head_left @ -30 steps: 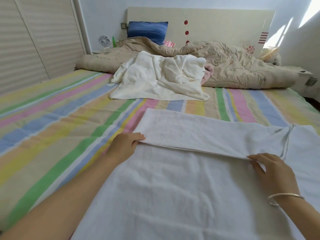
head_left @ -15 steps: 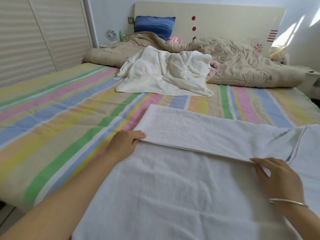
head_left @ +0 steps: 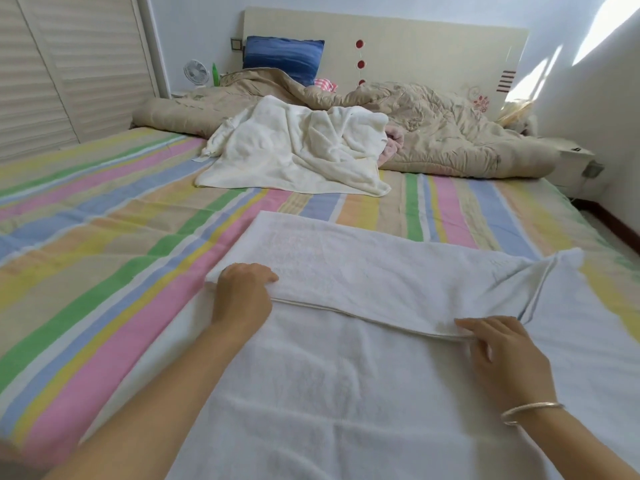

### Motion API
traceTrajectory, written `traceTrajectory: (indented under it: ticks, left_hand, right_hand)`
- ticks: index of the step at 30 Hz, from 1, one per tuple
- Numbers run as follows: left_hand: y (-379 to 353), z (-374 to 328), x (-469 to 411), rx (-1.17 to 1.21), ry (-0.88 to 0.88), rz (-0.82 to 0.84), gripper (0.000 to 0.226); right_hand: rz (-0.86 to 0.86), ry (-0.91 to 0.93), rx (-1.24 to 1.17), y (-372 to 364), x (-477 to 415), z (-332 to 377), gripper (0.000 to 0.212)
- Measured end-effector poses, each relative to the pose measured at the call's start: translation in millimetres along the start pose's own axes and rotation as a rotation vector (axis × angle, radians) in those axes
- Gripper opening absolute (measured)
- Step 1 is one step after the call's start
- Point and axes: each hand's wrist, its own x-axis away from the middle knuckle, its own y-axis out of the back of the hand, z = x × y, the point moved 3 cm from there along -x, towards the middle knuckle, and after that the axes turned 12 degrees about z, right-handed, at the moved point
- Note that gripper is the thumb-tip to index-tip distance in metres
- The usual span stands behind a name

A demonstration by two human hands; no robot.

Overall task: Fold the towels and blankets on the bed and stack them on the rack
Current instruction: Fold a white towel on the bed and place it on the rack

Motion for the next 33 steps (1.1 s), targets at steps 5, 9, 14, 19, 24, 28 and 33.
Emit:
traceTrajectory:
  ticks: [5, 9, 14, 19, 24, 28, 33]
  left_hand:
    - [-58, -138, 6, 0.197, -0.220, 0.107, 0.038]
    - [-102, -234, 10, 0.280, -0.430, 0.154, 0.037]
    - [-141, -307, 12, 0.262, -0.485, 0.165, 0.022]
    - [-161, -331, 2, 0.174, -0.371, 0.161, 0.025]
    - [-169, -338, -1, 0.122, -0.418, 0.124, 0.020]
    - [-171, -343, 0, 0.028, -0.476, 0.079, 0.025]
    - [-170, -351, 8, -0.122, -0.552, 0.009, 0.021]
  right_hand:
    - [-0.026, -0.121, -0.043, 19, -11, -52, 0.058]
    - [0.067, -0.255, -0.132, 34, -28, -114, 0.055]
    - [0.052, -0.286, -0.158, 52, -66, -162, 0.047]
    - [0.149, -0.324, -0.252, 74, -120, -189, 0.069]
    - [0.227, -0.278, -0.397, 66, -162, -218, 0.051]
    - [0.166, -0.209, -0.159, 68, -155, -239, 0.019]
    - [0.073, -0.053, -0.103, 106, -93, -257, 0.009]
